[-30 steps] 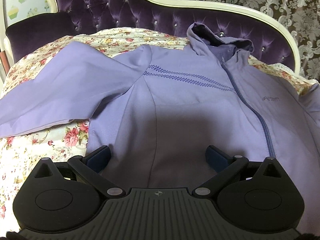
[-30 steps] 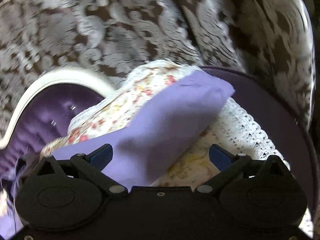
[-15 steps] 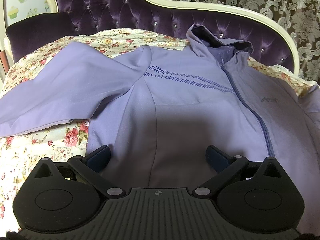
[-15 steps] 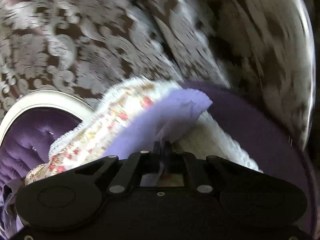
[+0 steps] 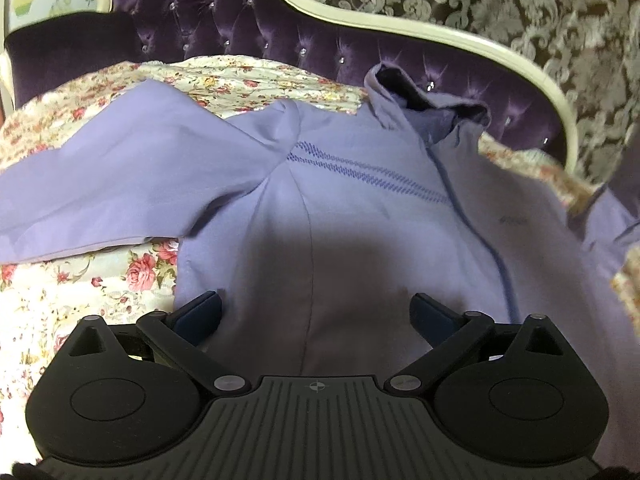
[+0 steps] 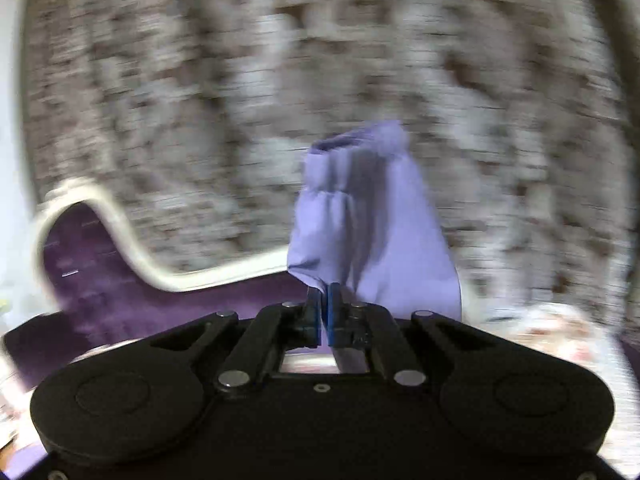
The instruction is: Fold small clothes
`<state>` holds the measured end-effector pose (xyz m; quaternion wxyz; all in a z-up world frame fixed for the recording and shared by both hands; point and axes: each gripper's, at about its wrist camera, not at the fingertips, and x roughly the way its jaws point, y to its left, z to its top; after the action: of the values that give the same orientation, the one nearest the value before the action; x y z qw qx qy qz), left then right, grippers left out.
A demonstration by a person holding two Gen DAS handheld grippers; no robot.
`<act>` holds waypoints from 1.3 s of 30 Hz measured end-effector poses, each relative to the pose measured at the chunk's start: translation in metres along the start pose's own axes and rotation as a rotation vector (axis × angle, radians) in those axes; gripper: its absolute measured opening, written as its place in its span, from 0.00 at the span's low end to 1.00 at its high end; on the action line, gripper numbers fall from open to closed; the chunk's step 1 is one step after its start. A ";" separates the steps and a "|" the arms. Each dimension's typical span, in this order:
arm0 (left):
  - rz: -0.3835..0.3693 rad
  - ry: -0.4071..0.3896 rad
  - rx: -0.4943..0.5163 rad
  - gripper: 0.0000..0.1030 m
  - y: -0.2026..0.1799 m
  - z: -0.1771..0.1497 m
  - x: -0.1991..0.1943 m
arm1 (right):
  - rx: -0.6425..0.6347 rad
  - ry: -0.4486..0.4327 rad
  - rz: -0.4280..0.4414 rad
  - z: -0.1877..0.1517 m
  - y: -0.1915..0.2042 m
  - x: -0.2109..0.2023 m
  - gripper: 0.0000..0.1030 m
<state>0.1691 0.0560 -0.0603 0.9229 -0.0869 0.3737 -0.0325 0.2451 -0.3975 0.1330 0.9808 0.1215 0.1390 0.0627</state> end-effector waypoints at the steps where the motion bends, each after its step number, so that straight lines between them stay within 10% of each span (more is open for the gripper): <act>1: -0.009 -0.004 -0.012 0.98 0.004 0.001 -0.003 | -0.017 0.010 0.049 -0.001 0.020 0.002 0.08; 15: 0.014 -0.073 -0.095 0.98 0.058 0.017 -0.036 | -0.321 0.405 0.430 -0.187 0.239 0.075 0.08; 21: -0.017 -0.081 -0.131 0.98 0.068 0.035 -0.038 | -0.451 0.456 0.433 -0.251 0.250 0.059 0.21; 25: -0.061 -0.090 -0.122 0.98 0.061 0.054 -0.033 | -0.435 0.441 0.479 -0.255 0.241 0.040 0.67; 34: -0.116 -0.019 -0.084 0.98 0.022 0.083 0.026 | -0.450 0.379 0.495 -0.242 0.212 0.004 0.68; 36: -0.107 0.012 -0.097 0.84 0.021 0.084 0.042 | -0.418 0.390 0.467 -0.240 0.196 -0.001 0.68; 38: -0.071 0.013 -0.091 0.35 0.024 0.082 0.054 | -0.381 0.404 0.437 -0.237 0.179 -0.003 0.68; 39: -0.056 0.021 -0.093 0.30 0.027 0.082 0.059 | -0.359 0.411 0.410 -0.234 0.167 -0.005 0.68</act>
<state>0.2682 0.0867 -0.0483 0.9127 -0.1396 0.3818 -0.0417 0.1583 -0.1855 -0.0411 0.9051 -0.0430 0.2930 0.3052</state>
